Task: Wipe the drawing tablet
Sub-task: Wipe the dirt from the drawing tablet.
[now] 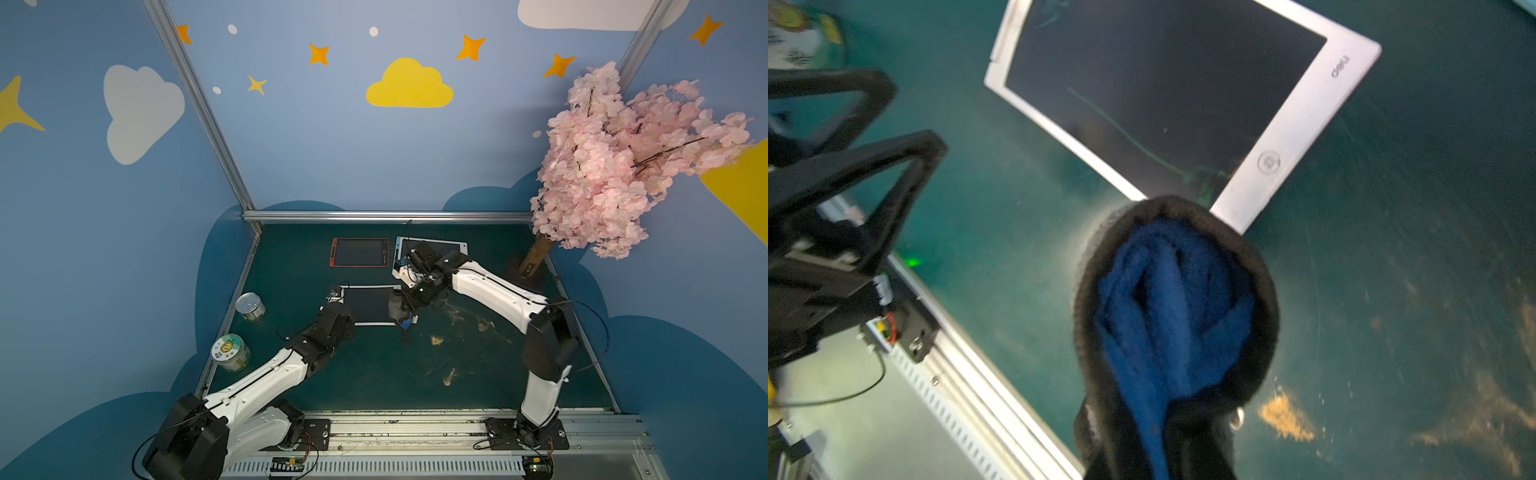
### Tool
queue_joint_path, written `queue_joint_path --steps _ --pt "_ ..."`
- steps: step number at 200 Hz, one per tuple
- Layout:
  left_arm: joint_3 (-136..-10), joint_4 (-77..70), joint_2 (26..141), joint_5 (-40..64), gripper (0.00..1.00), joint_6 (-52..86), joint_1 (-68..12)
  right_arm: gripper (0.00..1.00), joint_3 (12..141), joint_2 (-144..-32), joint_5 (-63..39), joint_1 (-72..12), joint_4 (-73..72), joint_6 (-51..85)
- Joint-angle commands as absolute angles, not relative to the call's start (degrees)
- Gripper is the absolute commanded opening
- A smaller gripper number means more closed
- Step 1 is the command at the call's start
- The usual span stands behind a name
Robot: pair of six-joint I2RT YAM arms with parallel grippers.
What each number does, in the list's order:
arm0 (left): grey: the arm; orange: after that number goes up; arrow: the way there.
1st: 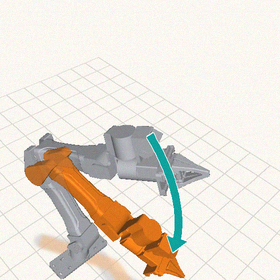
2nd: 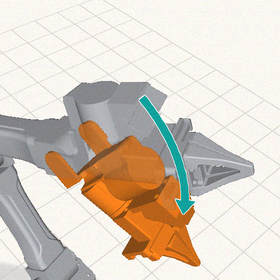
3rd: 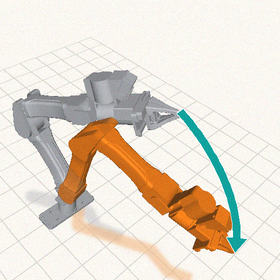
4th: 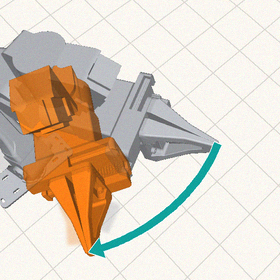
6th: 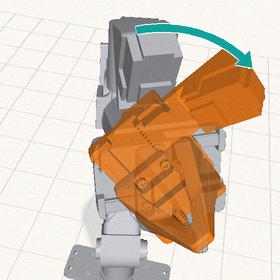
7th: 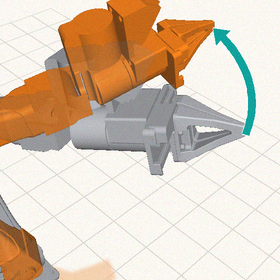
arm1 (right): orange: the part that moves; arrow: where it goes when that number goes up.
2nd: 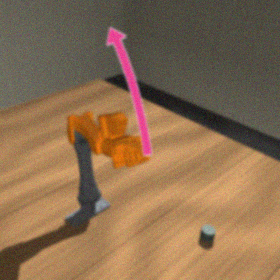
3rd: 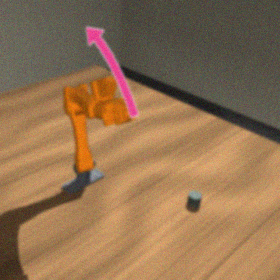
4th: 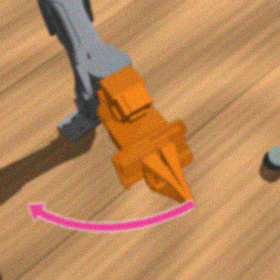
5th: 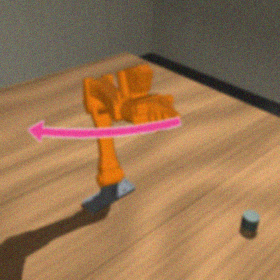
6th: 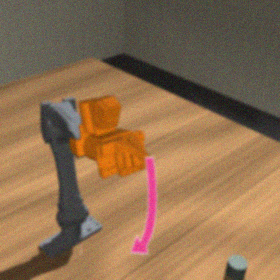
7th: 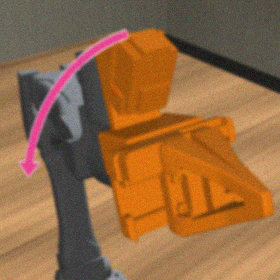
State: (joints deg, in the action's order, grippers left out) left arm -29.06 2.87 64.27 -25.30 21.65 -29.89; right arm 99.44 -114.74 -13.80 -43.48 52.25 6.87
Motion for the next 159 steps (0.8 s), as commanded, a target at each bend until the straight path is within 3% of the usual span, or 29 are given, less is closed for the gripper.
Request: queue_joint_path --steps 1,50,88,115,159 --pt "-31.06 -0.25 69.00 -24.07 0.56 20.21 -26.36 0.00 110.52 -122.74 -8.78 -44.64 64.03 2.63" --pt "-43.25 7.61 85.18 -20.45 0.58 19.80 -23.34 0.00 126.24 -137.12 -1.66 -43.59 69.55 4.41" --pt "-50.47 16.22 91.85 -16.71 0.61 25.10 -21.82 0.00 124.81 -139.24 3.46 -43.30 69.68 6.05" --pt "-53.37 19.55 96.27 -13.86 0.68 26.82 -20.01 0.00 121.36 -138.83 -0.67 -44.62 67.50 6.90" --pt "-55.51 21.77 100.38 -9.90 0.65 28.05 -19.42 0.00 113.95 -135.45 -17.04 -47.66 58.67 9.82"
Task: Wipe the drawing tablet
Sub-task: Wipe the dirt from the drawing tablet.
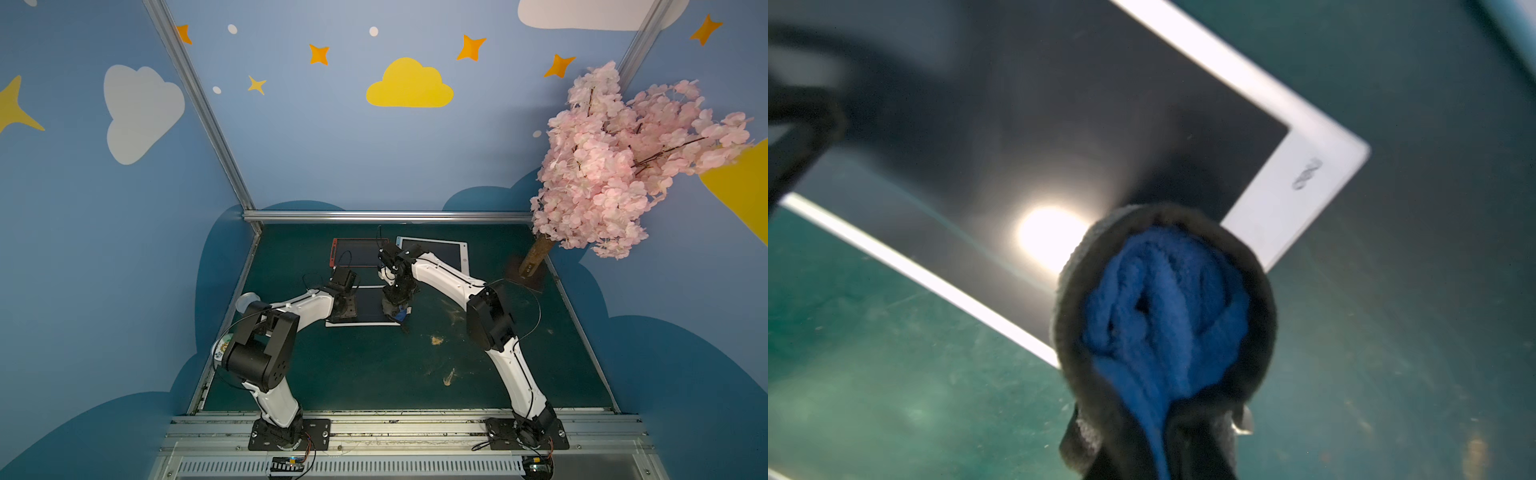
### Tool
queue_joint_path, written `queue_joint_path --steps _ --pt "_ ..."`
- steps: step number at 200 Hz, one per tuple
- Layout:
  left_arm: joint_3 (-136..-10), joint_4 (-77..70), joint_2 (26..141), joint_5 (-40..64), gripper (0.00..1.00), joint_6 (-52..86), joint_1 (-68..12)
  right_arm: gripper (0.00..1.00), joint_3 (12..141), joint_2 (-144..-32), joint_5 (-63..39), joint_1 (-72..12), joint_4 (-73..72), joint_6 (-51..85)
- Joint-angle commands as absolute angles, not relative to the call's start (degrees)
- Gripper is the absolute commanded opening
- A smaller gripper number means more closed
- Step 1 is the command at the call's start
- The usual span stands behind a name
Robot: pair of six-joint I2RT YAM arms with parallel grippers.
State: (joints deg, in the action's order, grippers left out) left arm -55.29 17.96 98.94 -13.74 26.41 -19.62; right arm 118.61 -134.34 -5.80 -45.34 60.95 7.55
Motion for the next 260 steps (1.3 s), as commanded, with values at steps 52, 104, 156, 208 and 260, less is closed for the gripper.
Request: queue_joint_path --steps 52,104,156,208,260 --pt "-54.19 19.73 100.49 -7.19 0.64 28.31 -19.05 0.00 111.91 -135.47 -19.25 -42.61 57.25 11.34" --pt "-53.03 18.02 100.02 -5.36 0.64 28.95 -18.90 0.00 114.34 -136.92 -10.97 -35.80 56.52 15.19" --pt "-52.56 17.47 99.73 -4.03 0.64 29.42 -18.81 0.00 134.33 -147.65 -16.51 -43.51 63.44 15.69" --pt "-52.17 17.93 98.86 -3.69 0.64 29.11 -18.72 0.00 113.69 -138.44 -23.11 -48.54 53.60 16.94" --pt "-51.68 18.05 96.67 -3.24 0.64 29.00 -18.41 0.00 91.26 -123.92 -24.56 -35.18 45.21 17.48"
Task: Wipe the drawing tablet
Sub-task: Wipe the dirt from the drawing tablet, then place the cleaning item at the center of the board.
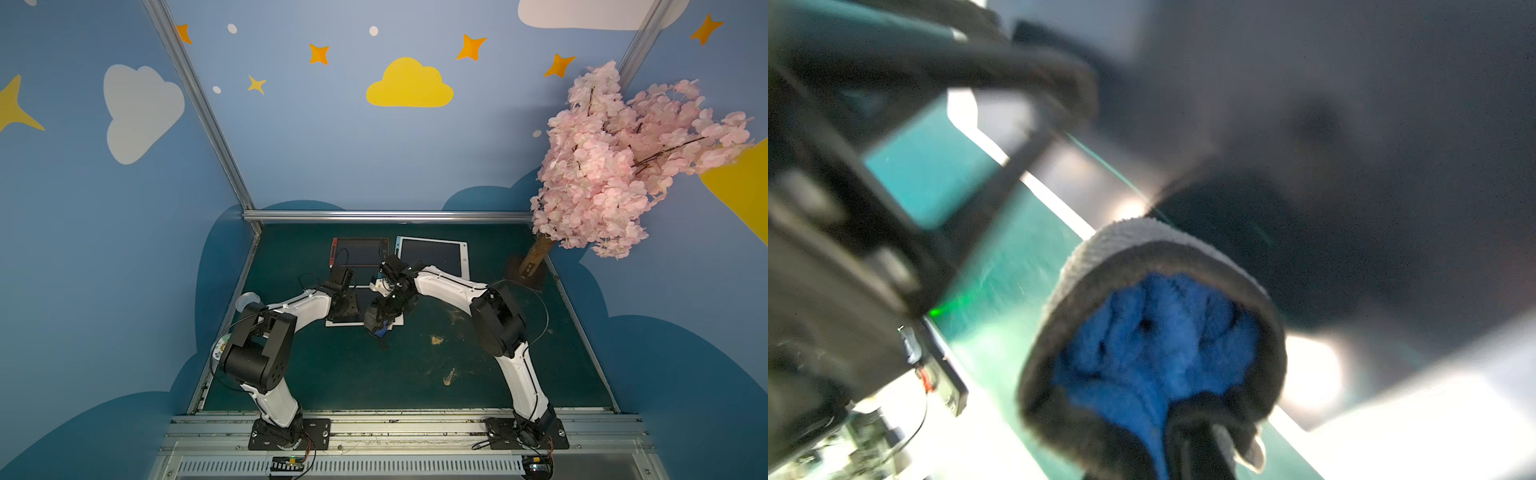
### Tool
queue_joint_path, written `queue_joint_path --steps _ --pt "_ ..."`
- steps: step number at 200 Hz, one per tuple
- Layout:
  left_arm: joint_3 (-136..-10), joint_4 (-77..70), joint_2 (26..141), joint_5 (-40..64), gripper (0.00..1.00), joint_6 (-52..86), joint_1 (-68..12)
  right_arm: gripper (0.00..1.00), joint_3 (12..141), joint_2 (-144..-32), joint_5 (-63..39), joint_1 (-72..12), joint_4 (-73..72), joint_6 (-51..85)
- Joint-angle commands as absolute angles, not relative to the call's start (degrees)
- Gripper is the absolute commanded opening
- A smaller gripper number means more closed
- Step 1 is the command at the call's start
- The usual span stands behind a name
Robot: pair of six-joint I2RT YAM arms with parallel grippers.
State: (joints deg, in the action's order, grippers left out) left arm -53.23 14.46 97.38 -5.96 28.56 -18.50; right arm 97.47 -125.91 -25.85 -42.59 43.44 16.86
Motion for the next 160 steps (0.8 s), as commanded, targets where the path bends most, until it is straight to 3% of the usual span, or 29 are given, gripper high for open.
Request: queue_joint_path --steps 1,49,85,125,160 --pt "-51.68 18.12 96.59 -3.25 0.64 28.96 -18.43 0.00 91.11 -123.66 -24.63 -34.99 45.19 17.44" --pt "-47.64 16.00 86.67 -2.07 0.64 28.90 -18.43 0.00 89.84 -109.46 -22.60 -28.86 47.01 16.23" --pt "-43.42 9.38 76.87 -2.19 0.69 29.00 -18.46 0.00 81.18 -98.28 -20.55 -11.05 42.95 25.95" --pt "-38.78 -0.22 69.98 -4.30 0.71 28.10 -18.18 0.00 71.97 -93.71 -21.37 4.93 35.66 33.55" --pt "-37.59 -1.36 69.12 -5.20 0.71 26.95 -18.01 0.00 72.76 -94.94 -16.19 7.30 36.52 33.53"
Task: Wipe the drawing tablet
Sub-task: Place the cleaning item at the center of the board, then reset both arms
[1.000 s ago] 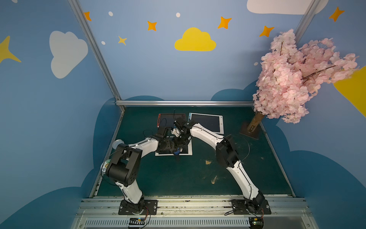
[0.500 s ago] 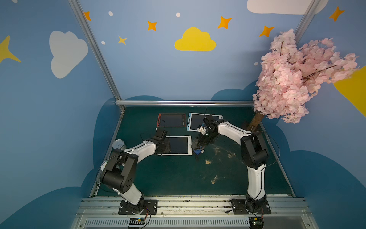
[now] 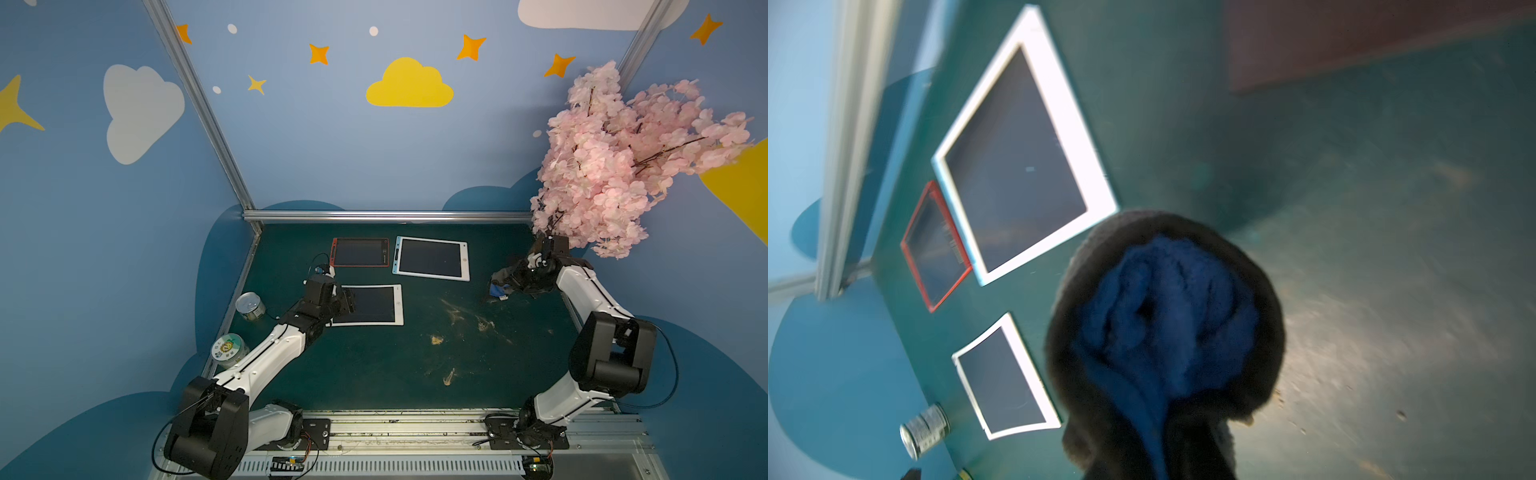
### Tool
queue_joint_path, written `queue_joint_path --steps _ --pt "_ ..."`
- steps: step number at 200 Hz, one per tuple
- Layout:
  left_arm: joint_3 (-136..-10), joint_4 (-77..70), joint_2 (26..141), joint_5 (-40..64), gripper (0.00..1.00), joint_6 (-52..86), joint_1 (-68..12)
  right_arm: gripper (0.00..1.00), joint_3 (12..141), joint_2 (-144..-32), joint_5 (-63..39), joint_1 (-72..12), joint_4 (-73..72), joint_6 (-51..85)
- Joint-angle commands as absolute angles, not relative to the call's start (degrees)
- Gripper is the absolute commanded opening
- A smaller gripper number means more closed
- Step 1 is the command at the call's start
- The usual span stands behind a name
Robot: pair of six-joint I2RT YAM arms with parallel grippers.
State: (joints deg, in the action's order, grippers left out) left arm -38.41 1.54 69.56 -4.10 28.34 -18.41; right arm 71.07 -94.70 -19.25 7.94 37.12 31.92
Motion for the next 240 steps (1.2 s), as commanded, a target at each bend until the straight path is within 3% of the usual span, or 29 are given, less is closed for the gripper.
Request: queue_joint_path --steps 1,6,20,23,26,49,59,63,91,112,131,154,169,187,207,240 --pt "-37.56 -1.38 69.15 -5.15 0.71 26.97 -18.01 0.00 72.90 -95.02 -16.01 7.25 36.59 33.46" --pt "-37.57 -1.33 69.40 -5.25 0.71 26.80 -18.05 0.02 73.47 -95.24 -14.89 7.06 37.26 32.98" --pt "-37.53 -1.14 69.85 -5.34 0.71 26.34 -17.92 0.75 75.81 -95.54 -8.92 5.64 40.58 31.57" --pt "-37.47 -1.07 69.94 -5.40 0.71 26.25 -17.91 0.87 76.38 -95.47 -7.08 5.14 41.50 31.29" --pt "-37.38 -1.06 69.99 -5.51 0.71 26.20 -17.93 0.91 77.04 -95.41 -5.22 4.70 42.53 31.11" --pt "-36.58 -1.95 69.96 -6.56 0.79 25.98 -17.68 0.91 78.84 -91.96 7.46 0.84 47.27 30.51" --pt "-36.36 -2.60 70.12 -6.42 0.97 26.17 -17.34 0.91 77.34 -88.99 9.09 -0.37 46.07 29.99" --pt "-36.39 -2.63 70.23 -6.42 1.00 26.31 -17.20 0.91 76.64 -87.84 9.33 -0.74 45.45 29.75" --pt "-35.36 -3.46 68.26 -8.74 1.00 27.22 -15.83 0.91 70.22 -82.18 11.62 -1.85 39.49 28.38" --pt "-32.27 -5.45 62.58 -17.71 1.00 25.23 -15.47 0.91 62.81 -79.66 13.09 -2.08 30.77 24.24" --pt "-26.56 -13.27 56.80 -24.02 1.00 15.95 -15.47 0.91 51.96 -76.33 15.37 -3.84 14.50 15.69" --pt "-14.77 -34.34 54.42 -25.25 1.00 1.30 -15.47 0.91 34.64 -73.50 19.97 -8.52 -13.18 4.81" --pt "-10.30 -43.11 57.81 -27.35 1.00 -3.26 -15.36 0.92 28.04 -75.97 20.03 -10.50 -27.83 -2.27" --pt "-9.78 -47.01 64.77 -26.39 1.00 -3.25 -13.75 0.92 27.58 -80.06 22.47 -11.16 -30.16 -2.38" --pt "-8.79 -60.83 73.70 -24.81 1.00 -2.93 -11.87 0.94 27.02 -86.19 23.46 -11.30 -40.70 -4.25" --pt "-12.26 -67.32 86.48 -21.26 1.00 -2.66 -7.80 0.95 28.01 -84.38 13.20 -6.75 -34.49 -0.67"
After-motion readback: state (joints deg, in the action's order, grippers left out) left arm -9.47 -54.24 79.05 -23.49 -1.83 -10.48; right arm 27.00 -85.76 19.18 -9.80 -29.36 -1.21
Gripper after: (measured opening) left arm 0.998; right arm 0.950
